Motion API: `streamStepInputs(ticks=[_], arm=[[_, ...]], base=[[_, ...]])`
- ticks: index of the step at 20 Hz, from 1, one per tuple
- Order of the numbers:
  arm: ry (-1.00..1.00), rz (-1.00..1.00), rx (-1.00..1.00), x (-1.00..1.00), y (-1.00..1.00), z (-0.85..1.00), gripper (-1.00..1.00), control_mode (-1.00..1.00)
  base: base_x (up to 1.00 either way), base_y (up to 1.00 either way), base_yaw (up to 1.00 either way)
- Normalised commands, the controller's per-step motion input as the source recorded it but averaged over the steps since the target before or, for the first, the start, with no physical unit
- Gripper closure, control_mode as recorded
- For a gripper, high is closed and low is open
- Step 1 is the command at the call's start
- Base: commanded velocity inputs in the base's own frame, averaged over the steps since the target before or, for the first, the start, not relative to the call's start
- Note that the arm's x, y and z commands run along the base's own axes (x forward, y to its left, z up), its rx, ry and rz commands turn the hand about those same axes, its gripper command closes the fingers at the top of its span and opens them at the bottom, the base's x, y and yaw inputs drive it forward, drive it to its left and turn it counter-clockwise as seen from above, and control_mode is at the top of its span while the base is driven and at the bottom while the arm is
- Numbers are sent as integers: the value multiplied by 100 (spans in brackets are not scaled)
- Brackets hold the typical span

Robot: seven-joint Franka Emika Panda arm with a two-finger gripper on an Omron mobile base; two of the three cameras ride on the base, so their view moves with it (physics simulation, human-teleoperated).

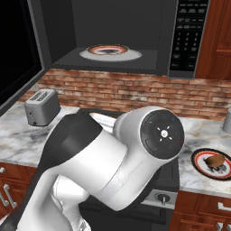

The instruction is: Pick the potato from the counter and place it in the microwave. Then turn on the microwave.

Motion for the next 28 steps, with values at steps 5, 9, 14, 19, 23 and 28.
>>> streamStepInputs(ticks=[5,9,14,19,23,28], arm=[[0,-30,-3,13,1,-91,-100,-100],[0,-31,-4,51,1,-48,-100,-100],[13,-35,-7,78,-7,-7,-100,-100],[32,-31,-1,63,-34,0,-100,-100],[41,-32,0,24,-50,-5,-100,-100],[43,-34,0,17,-58,-20,-100,-100]], base=[[0,0,0],[0,0,0],[0,0,0],[0,0,0],[0,0,0],[0,0,0]])
